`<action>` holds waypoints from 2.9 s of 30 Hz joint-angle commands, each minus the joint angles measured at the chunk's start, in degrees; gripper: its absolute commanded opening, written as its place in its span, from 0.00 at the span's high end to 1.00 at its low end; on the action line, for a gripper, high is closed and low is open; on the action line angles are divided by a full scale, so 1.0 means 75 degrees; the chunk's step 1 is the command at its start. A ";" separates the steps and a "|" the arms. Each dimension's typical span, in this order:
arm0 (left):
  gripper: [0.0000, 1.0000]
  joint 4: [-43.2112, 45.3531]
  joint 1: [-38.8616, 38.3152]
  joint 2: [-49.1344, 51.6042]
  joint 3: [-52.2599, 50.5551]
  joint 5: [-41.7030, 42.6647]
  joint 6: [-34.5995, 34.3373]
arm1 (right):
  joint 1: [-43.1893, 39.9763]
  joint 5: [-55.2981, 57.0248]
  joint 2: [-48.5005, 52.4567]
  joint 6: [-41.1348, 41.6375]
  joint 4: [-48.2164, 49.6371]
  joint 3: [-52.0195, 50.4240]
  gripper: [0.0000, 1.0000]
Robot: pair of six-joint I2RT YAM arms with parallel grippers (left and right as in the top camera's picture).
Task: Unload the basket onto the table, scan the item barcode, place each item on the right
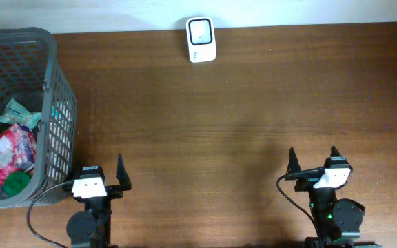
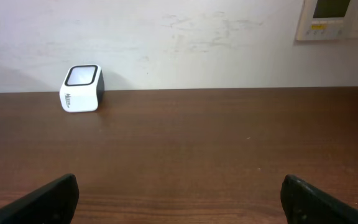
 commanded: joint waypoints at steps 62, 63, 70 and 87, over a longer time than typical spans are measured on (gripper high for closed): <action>0.01 -0.5791 0.0012 0.7679 1.0727 0.1827 0.0586 | 0.0035 0.0070 -0.0041 0.0085 -0.0006 -0.0070 0.01; 0.01 -0.6234 0.0012 0.8090 1.1199 0.1827 0.0586 | 0.0035 0.0067 -0.0041 0.0085 -0.0006 -0.0070 0.01; 0.01 -0.7096 0.0012 0.9238 1.2339 0.1915 0.0580 | 0.0035 0.0070 -0.0041 0.0085 -0.0006 -0.0070 0.01; 0.01 -0.9407 0.1536 1.1981 1.6772 0.0452 -0.1029 | 0.0035 0.0067 -0.0041 0.0085 -0.0006 -0.0070 0.01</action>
